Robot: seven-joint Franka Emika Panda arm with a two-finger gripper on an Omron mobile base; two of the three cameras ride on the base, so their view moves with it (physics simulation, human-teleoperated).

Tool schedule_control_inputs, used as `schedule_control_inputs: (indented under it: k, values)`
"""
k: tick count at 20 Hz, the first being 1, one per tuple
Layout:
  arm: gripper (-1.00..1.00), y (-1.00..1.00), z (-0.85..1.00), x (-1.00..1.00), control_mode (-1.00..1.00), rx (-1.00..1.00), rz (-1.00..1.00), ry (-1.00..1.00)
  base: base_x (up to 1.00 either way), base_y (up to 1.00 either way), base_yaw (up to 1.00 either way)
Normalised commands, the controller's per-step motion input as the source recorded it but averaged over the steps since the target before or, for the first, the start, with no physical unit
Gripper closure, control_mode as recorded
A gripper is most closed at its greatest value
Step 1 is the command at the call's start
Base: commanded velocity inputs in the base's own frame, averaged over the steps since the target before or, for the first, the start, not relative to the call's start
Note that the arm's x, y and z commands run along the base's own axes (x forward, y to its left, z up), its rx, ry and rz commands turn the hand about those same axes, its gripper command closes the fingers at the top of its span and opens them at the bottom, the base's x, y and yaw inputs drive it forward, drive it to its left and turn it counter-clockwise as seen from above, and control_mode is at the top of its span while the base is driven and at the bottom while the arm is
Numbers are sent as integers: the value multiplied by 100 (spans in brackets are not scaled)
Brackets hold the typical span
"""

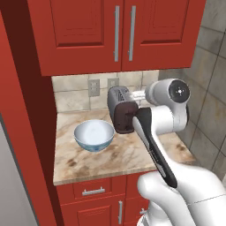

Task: Open the cabinet. Pick the mango and apple from the cabinet and place them into the bowl. Then close the cabinet.

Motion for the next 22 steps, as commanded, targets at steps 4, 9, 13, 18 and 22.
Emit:
schedule_control_inputs:
  k: [4,9,13,18,22]
  values:
    - [-100,0,78,0,-100,0,0,-11,0,0,0]
    - [-100,0,68,0,-100,0,0,-7,0,0,0]
    - [-100,5,61,0,-100,0,0,-7,0,0,0]
    - [-100,12,46,0,-100,0,0,-7,0,0,0]
    - [-100,11,39,0,-100,0,0,-7,0,0,0]
